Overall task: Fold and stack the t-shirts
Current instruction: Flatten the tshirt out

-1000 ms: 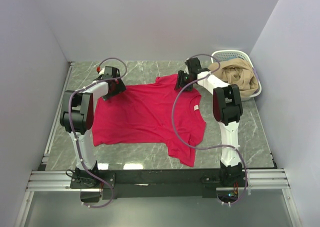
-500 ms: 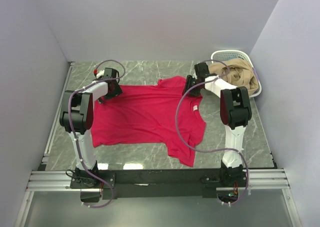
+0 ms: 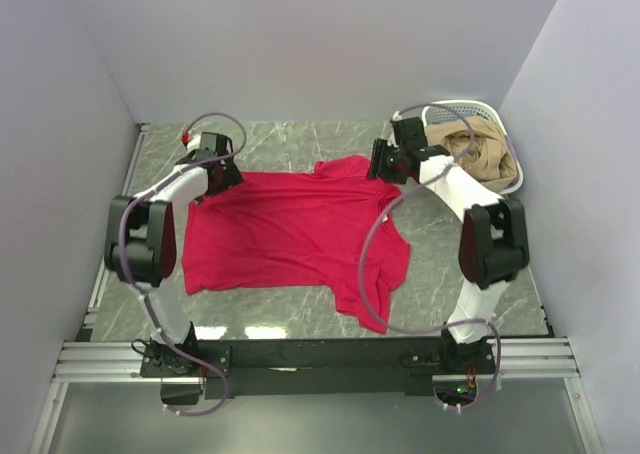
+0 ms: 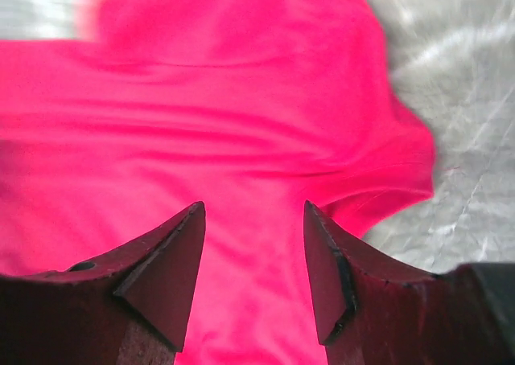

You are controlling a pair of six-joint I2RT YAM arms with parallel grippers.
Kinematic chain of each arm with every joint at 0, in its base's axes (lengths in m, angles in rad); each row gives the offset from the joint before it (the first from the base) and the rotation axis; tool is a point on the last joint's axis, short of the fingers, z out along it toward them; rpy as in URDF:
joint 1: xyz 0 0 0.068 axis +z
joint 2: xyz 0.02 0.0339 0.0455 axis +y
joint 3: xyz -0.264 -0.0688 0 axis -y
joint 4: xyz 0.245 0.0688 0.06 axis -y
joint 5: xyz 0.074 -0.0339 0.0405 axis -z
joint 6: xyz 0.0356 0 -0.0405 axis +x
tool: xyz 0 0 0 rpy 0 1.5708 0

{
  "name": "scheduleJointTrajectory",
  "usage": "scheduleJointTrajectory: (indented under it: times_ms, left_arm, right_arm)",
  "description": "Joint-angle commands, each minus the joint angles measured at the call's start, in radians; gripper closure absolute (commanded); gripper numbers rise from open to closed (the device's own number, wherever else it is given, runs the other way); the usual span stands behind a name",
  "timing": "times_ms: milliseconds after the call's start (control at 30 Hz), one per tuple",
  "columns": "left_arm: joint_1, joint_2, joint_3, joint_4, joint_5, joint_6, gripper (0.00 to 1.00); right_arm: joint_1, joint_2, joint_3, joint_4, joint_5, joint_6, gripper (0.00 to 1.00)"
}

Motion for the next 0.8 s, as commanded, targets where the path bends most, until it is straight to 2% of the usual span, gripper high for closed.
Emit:
scheduleJointTrajectory:
  times_ms: [0,167,400,533,767]
  left_arm:
    - [-0.095,-0.21,-0.027,0.039,0.036,-0.005,0.0]
    - [-0.194,-0.346,-0.161,0.021,0.083,-0.081,0.01]
    - [-0.267,-0.483,-0.423,0.036,0.083,-0.18,0.01]
    - [-0.306,-0.517,-0.478,0.022,0.065,-0.217,0.01]
    - [-0.353,-0.465,-0.486,-0.045,-0.004,-0.255,0.01]
  right_arm:
    - [0.076,-0.174,-0.069,-0.02,-0.013,-0.049,0.4]
    - [0.191,-0.231,-0.19,-0.103,-0.025,-0.053,0.4]
    - [0.289,-0.34,-0.389,-0.046,-0.015,0.031,0.4]
    - [0.315,-0.357,-0.426,-0.052,-0.009,0.049,0.41]
    - [0.355,-0.294,-0.445,-0.053,0.031,0.072,0.41]
